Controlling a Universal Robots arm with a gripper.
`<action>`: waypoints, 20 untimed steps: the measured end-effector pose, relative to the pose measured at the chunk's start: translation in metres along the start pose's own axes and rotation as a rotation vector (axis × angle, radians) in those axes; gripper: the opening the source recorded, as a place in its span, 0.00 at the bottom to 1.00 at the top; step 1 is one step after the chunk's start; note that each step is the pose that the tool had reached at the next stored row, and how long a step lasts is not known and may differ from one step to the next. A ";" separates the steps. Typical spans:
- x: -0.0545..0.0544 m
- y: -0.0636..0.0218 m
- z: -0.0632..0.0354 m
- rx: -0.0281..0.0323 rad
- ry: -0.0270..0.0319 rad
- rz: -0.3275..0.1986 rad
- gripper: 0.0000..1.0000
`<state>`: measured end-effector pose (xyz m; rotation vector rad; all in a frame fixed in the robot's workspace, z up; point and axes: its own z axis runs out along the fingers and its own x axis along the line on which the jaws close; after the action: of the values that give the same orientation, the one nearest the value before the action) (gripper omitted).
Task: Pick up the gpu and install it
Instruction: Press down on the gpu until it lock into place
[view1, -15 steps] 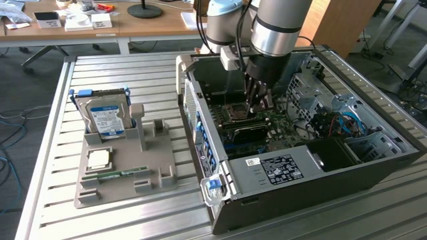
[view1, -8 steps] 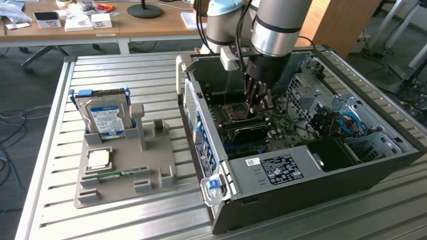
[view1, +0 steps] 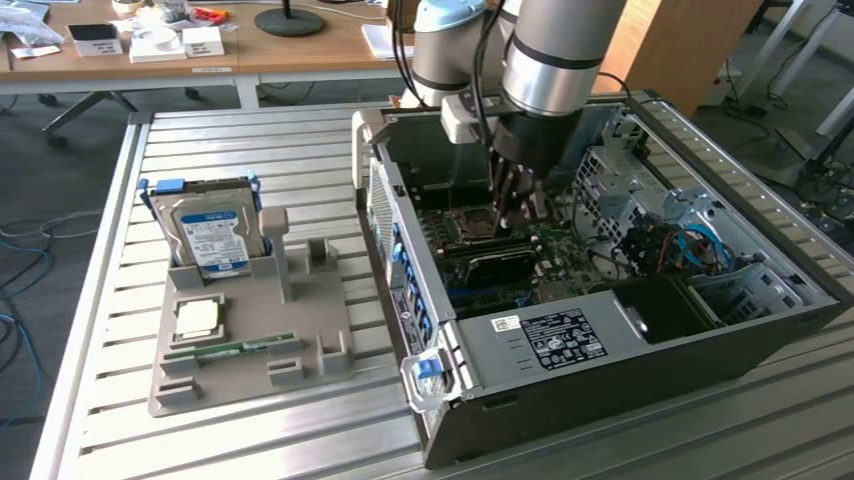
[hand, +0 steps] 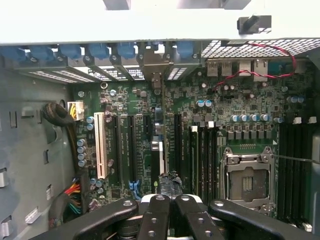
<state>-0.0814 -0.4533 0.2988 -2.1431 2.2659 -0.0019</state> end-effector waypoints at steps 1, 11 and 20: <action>0.001 0.0000 0.0000 0.0000 0.0001 0.000 0.11; 0.002 0.0040 0.0087 0.0003 0.0008 0.000 0.11; 0.003 0.0038 0.0108 0.0003 0.0007 0.000 0.11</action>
<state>-0.0852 -0.4560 0.2879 -2.1431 2.2663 -0.0030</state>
